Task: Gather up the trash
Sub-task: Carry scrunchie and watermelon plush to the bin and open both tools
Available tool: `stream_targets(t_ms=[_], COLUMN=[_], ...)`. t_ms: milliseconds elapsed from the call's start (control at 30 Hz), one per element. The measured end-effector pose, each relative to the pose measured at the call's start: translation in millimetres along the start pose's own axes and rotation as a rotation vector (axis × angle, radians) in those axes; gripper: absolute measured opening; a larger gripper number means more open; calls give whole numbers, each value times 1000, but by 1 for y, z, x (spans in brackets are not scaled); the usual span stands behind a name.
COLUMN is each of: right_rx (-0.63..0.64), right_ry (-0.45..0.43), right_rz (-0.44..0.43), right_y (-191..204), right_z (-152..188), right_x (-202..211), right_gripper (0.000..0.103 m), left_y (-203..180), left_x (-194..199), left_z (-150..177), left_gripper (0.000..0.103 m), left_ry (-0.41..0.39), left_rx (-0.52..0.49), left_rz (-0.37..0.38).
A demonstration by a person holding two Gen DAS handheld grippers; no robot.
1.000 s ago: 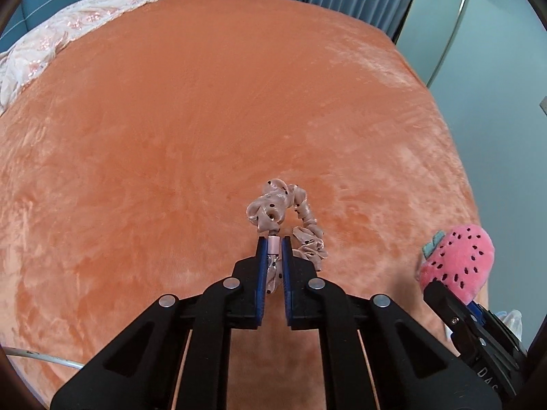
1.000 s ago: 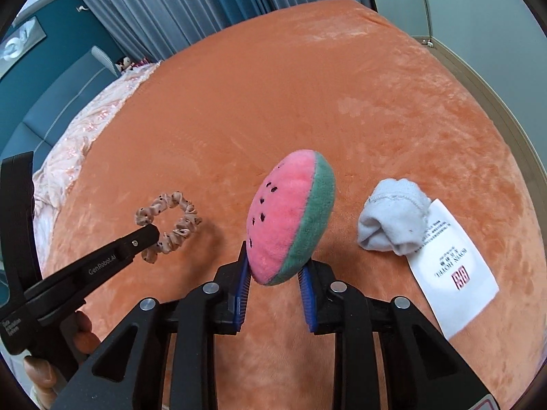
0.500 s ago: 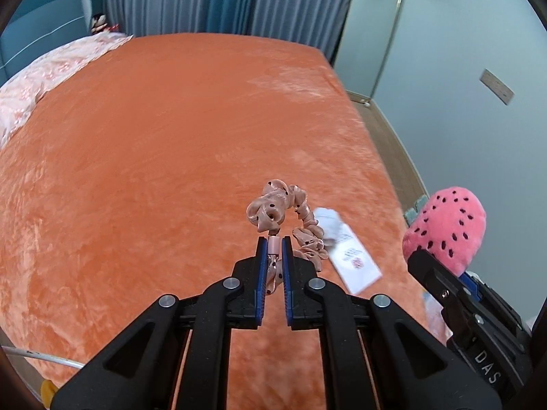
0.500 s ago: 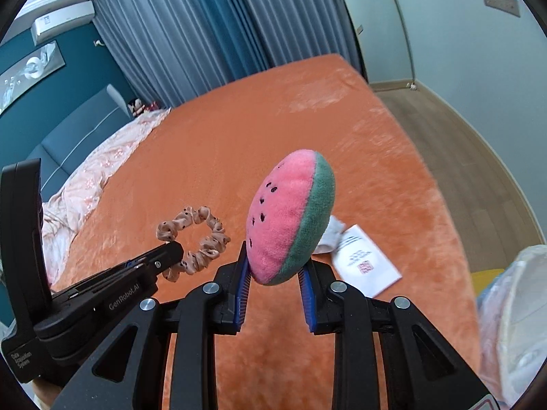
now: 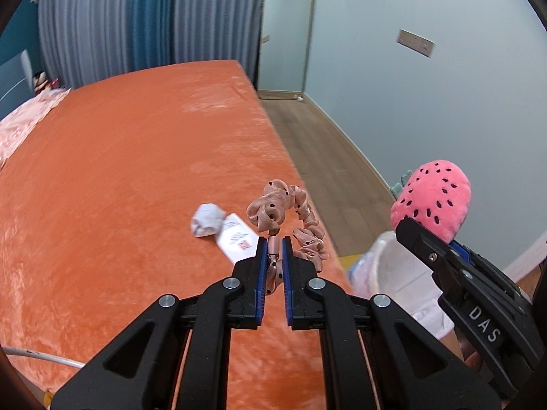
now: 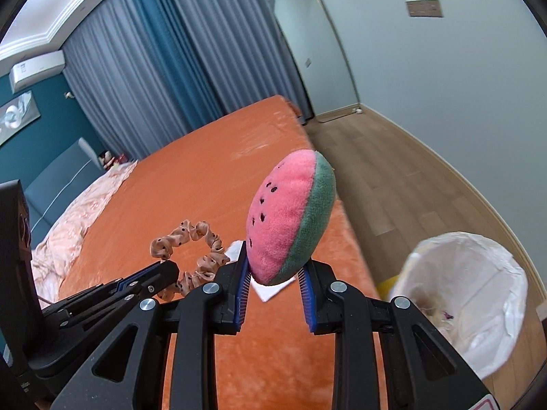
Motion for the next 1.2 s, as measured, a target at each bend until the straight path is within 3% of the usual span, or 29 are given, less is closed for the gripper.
stream_targets(t_ms=[567, 867, 1033, 1100, 1200], right_rx=[-184, -240, -268, -282, -281], right_ry=[-74, -70, -73, -74, -86], right_rz=[149, 197, 237, 243, 249], right_y=[-128, -160, -169, -173, -176], right_z=[-7, -1, 0, 0, 0], right_x=[55, 55, 55, 54, 58], right_gripper=[25, 26, 35, 45, 48], left_y=[-143, -176, -183, -184, -185], left_x=[-18, -38, -48, -50, -46], left_z=[-14, -9, -6, -5, -5], left_gripper=[9, 10, 11, 28, 42], left_ry=[6, 31, 40, 44, 31], left_rx=[-243, -294, -302, -304, -301], left_rz=[179, 250, 271, 266, 251])
Point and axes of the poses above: each gripper's, at about its wrist camera, not at the fingertips, and x roughly against the way its jaws point, y to its left, z to its underside, the point moved 2 cm from there along -x, roughly the way its jaws point, and after that the axes turned 12 degrees about -x, right-handed, at the moved point
